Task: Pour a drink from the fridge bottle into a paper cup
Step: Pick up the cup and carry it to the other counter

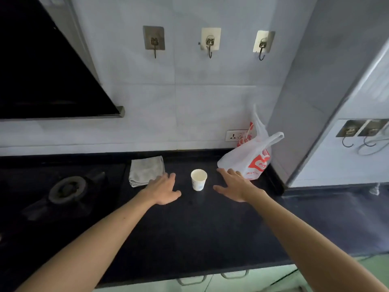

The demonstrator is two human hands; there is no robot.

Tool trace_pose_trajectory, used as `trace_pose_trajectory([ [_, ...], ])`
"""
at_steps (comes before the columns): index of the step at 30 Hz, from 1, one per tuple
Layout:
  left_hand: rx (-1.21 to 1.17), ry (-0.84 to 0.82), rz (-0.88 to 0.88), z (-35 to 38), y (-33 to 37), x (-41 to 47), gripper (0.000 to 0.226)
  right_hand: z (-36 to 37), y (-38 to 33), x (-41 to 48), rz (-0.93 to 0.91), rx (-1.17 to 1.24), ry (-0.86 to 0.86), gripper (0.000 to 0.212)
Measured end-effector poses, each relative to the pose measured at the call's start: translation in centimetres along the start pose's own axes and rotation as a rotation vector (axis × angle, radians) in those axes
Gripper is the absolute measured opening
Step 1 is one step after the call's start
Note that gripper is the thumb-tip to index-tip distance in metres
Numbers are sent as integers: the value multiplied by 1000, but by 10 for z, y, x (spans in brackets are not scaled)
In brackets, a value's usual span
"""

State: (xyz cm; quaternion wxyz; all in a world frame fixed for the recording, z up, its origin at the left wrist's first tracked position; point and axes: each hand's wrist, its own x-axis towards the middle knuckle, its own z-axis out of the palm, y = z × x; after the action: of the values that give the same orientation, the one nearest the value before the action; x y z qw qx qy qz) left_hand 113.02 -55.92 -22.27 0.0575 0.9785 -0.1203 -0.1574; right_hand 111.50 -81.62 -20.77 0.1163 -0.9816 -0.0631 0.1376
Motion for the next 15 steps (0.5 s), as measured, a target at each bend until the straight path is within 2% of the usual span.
trace_pose_trajectory([
  [10, -42, -64, 41, 39, -10, 71, 67, 55, 10, 66, 18, 72, -56, 75],
  [15, -71, -89, 53, 63, -16, 103, 69, 83, 10, 101, 33, 185, -6, 88],
])
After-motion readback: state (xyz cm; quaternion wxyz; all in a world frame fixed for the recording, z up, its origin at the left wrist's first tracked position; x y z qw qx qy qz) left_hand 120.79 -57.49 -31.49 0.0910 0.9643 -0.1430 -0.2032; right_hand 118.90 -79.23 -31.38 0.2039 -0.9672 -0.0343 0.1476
